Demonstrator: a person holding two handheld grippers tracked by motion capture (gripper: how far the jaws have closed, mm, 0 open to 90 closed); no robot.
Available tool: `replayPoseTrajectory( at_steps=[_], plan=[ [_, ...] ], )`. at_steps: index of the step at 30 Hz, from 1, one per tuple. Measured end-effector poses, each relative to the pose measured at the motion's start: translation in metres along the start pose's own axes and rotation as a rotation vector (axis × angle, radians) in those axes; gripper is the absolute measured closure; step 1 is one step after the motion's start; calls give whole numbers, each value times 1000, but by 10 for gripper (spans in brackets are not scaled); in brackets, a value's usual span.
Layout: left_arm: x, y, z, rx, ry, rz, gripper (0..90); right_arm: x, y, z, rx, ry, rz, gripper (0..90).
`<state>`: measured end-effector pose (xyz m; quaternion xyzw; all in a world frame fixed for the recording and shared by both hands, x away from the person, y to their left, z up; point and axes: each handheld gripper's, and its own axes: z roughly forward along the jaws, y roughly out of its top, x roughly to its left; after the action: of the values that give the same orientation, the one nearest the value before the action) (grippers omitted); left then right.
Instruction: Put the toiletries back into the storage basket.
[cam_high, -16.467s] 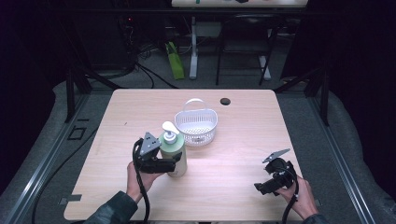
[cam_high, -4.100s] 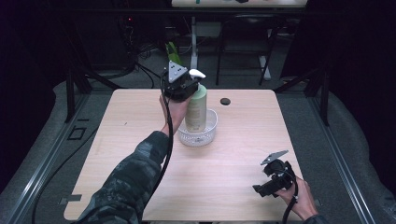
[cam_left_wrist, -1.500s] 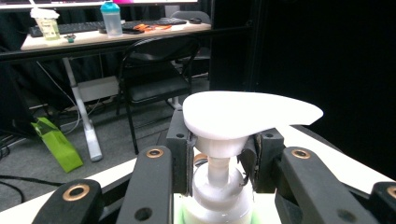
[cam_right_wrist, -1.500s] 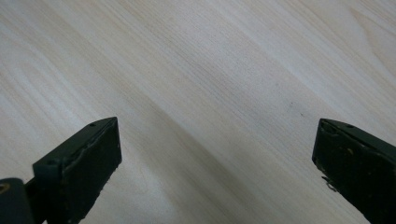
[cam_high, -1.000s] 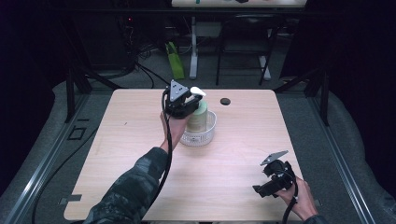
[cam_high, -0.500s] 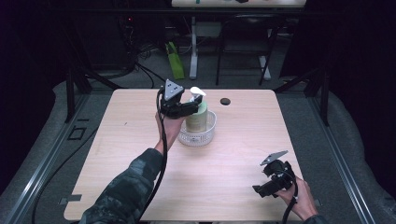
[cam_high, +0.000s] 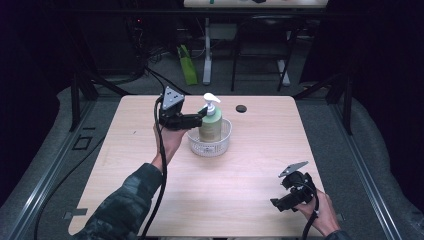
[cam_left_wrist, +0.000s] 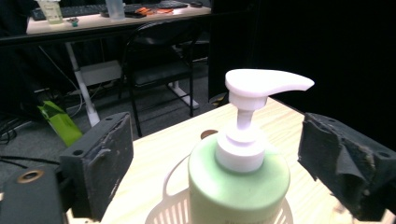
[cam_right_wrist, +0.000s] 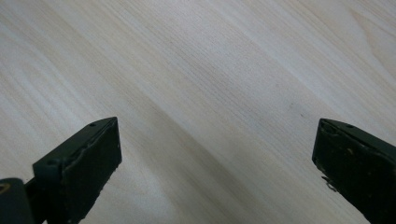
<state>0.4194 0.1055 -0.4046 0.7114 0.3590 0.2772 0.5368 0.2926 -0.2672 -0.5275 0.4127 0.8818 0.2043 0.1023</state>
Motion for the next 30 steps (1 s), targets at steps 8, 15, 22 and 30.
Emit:
replayPoseTrajectory(
  at_steps=[8, 15, 22, 30],
  plan=[
    [5, -5, -25, 21, 20, 12, 37, 0, 0, 0, 1, -2, 2, 10],
    [7, -18, -45, 43, 37, 25, 4, 0, 0, 0, 0, -3, 1, 10],
    [11, -33, -61, 52, 53, 15, 1, 0, 0, 0, 2, -4, -1, 10],
    [15, -53, -79, 75, 67, -8, 1, 0, 0, 0, 3, -5, -1, 10]
  ],
)
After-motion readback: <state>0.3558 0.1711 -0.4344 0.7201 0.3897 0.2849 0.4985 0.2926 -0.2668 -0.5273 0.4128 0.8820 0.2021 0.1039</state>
